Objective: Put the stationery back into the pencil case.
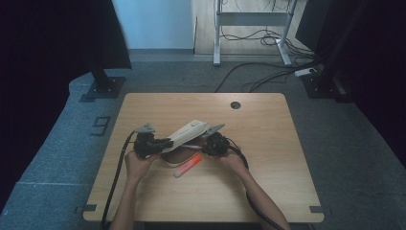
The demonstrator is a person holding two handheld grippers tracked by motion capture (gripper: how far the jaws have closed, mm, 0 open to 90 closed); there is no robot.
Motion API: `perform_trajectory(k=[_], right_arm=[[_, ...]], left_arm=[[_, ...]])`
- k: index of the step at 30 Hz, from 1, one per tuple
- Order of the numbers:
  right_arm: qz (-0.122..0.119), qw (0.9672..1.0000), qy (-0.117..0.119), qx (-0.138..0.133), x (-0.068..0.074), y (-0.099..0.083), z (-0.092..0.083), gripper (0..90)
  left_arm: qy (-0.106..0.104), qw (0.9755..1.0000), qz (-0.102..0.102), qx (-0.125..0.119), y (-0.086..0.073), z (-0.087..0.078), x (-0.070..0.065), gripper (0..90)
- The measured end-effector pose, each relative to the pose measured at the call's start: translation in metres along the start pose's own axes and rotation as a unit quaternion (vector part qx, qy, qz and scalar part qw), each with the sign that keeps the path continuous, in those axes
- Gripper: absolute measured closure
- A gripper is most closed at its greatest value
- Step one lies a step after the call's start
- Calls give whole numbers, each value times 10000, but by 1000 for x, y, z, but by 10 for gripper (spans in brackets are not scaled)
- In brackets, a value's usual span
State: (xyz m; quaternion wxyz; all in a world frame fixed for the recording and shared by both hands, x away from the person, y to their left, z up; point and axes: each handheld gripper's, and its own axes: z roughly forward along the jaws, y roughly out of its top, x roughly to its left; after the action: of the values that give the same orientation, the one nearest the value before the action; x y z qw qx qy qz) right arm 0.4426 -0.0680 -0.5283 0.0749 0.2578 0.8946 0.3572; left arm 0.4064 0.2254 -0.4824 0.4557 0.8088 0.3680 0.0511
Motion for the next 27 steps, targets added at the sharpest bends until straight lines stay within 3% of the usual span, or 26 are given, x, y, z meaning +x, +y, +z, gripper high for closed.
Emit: perform_trajectory(k=[16, 27], right_arm=[[99, 9995, -258, -129, -12, 25, 14, 813], [247, 9989, -392, -76, -19, 30, 23, 781]], left_arm=[[-70, 10000, -69, 11, 0, 0, 2, 769], [-62, 10000, -50, 16, 0, 0, 2, 769]])
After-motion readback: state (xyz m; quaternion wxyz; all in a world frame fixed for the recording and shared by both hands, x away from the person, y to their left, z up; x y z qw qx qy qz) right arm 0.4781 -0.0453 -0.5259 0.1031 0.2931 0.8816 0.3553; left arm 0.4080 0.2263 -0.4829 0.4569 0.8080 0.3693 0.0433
